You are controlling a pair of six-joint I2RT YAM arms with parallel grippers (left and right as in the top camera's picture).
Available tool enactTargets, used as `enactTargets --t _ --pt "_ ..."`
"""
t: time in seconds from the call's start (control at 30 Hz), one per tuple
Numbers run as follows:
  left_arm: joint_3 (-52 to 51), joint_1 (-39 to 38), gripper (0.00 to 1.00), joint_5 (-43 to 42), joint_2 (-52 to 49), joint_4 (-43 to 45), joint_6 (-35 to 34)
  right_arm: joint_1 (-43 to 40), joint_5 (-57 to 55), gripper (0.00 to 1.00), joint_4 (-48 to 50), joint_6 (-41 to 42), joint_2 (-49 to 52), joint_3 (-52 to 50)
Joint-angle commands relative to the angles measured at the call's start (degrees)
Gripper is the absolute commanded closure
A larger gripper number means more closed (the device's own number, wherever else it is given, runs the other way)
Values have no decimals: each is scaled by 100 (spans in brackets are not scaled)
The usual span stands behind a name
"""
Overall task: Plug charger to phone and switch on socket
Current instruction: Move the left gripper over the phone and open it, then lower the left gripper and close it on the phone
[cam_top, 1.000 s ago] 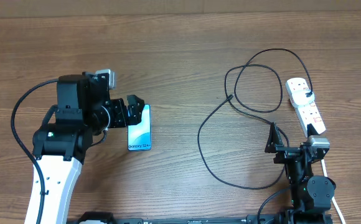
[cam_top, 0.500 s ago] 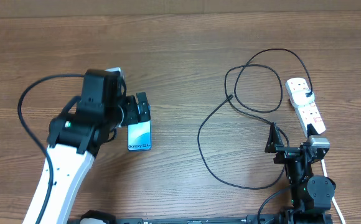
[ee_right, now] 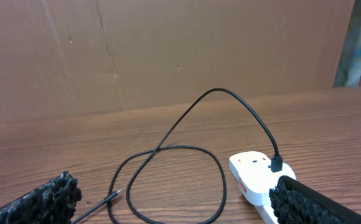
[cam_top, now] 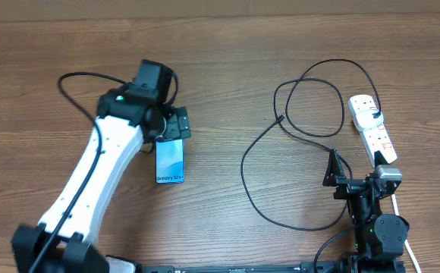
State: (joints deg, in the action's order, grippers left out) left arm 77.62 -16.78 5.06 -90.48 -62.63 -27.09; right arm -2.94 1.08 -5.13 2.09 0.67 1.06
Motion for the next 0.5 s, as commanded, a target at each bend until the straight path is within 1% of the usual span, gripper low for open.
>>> enactTargets --t 0.0,0.17,0.23,0.37,0.47 --pt "63 -28 0 223 -310 -35 -2 20 -13 0 31 -24 -50 -61" --pt "-42 -28 0 195 -807 -94 227 20 -13 0 31 -24 -50 -61" --pt "-66 -28 0 170 -988 -9 363 20 -13 0 31 -24 -50 -61" --pt "-66 -28 0 -131 -1318 282 890 20 -13 0 31 -24 -50 -61" --pt "-66 -15 0 -155 -1506 369 942 20 -11 0 31 -24 -50 -61"
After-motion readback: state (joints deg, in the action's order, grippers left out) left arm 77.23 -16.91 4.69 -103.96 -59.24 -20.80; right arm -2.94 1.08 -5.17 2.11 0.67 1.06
